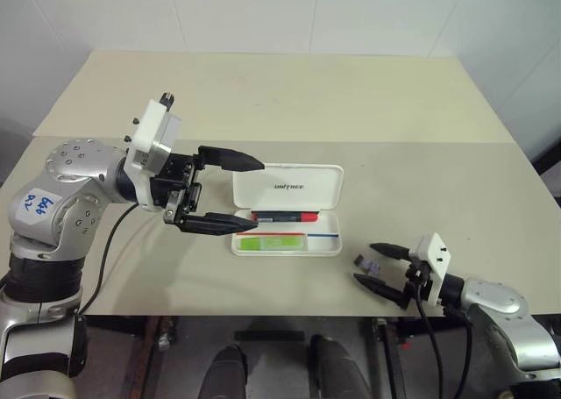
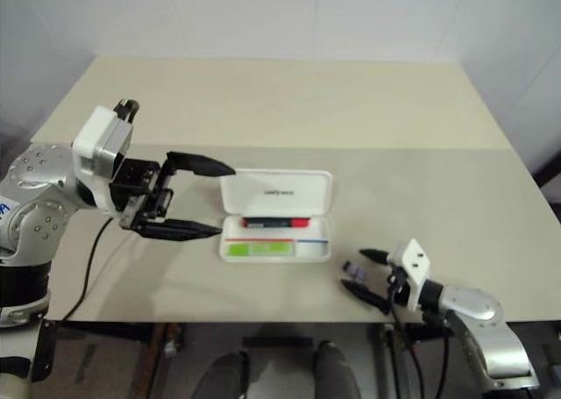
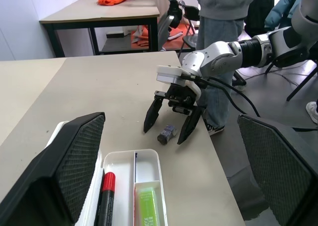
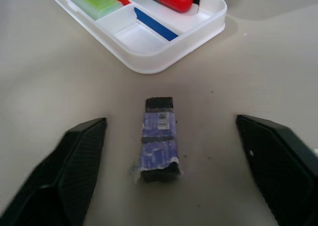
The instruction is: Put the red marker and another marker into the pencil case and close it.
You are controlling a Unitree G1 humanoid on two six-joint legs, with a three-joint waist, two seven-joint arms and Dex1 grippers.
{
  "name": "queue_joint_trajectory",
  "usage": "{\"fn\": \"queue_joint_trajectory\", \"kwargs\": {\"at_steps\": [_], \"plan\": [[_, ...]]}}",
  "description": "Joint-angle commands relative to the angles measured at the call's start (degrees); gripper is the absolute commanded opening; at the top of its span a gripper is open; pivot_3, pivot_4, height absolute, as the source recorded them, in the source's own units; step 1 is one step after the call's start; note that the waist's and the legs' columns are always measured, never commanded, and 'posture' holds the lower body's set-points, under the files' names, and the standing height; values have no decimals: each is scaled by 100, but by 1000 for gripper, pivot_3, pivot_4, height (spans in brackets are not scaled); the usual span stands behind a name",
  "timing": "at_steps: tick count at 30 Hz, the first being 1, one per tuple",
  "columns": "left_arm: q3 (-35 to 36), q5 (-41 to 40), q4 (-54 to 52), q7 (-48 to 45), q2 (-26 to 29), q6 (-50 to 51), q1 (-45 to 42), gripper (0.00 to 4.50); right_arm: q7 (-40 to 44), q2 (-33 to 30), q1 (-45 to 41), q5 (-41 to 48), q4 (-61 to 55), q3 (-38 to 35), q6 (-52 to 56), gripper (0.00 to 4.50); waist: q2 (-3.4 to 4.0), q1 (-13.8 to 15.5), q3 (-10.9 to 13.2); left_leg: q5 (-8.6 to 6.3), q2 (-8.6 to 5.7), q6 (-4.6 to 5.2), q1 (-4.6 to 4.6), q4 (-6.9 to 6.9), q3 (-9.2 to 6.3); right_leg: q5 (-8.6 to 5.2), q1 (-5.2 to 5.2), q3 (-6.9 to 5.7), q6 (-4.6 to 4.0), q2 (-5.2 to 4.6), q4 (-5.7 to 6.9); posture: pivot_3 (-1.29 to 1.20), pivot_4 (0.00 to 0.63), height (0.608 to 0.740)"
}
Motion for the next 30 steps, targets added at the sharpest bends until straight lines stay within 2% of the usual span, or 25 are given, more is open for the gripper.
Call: {"fn": "queue_joint_trajectory", "kwargs": {"at_steps": [1, 7, 9, 15, 21, 25, 30], "plan": [[202, 34, 65, -78, 129, -125, -140, 4500, 77, 77, 160, -8, 122, 11, -113, 3177, -1, 6, -1, 0, 0, 0, 0, 0, 0, 0, 0, 0, 0, 1, 0, 0, 150, 740], [177, 115, 241, -179, 109, -280, -188, 4500, 21, 235, 83, 22, 80, -2, -258, 983, -2, 3, -1, 0, 0, 0, 0, -2, 0, 5, 0, 0, 10, 0, 1, 0, 150, 740], [160, 146, 286, -222, 88, -337, -192, 4500, 16, 250, 46, 12, 66, -4, -262, 397, -1, -13, -1, 0, 0, 0, 1, -1, 0, 6, 0, 0, 11, 0, 1, 0, 150, 740], [115, 291, 474, -486, 130, -544, -118, 4500, -19, 169, -167, -24, 96, -153, -278, 396, -2, -17, -1, 1, 0, -1, 3, 2, 1, 1, 0, 0, 2, 0, 3, 0, 150, 740], [228, 806, 1118, -1000, 553, -1222, 303, 4500, 366, -478, -1010, 221, -147, -435, -138, 396, 6, -93, 3, 2, 0, -1, 4, 0, 6, 1, -2, 2, 1, -1, 4, 0, 150, 740], [322, 1035, 1431, -1096, 659, -1607, 627, 4500, 644, -563, -1822, 251, -112, -86, -9, 396, 5, -127, 3, 2, 3, 0, 5, -3, 2, 4, -2, -1, 7, 2, 6, 0, 150, 740], [387, 1236, 1539, -1075, 656, -1989, 1000, 4500, 981, -237, -2593, 83, 182, 608, 3, 396, 5, -136, 3, 0, 3, -1, 2, -11, 1, 16, -9, -1, 29, 1, 13, 0, 150, 740]]}}
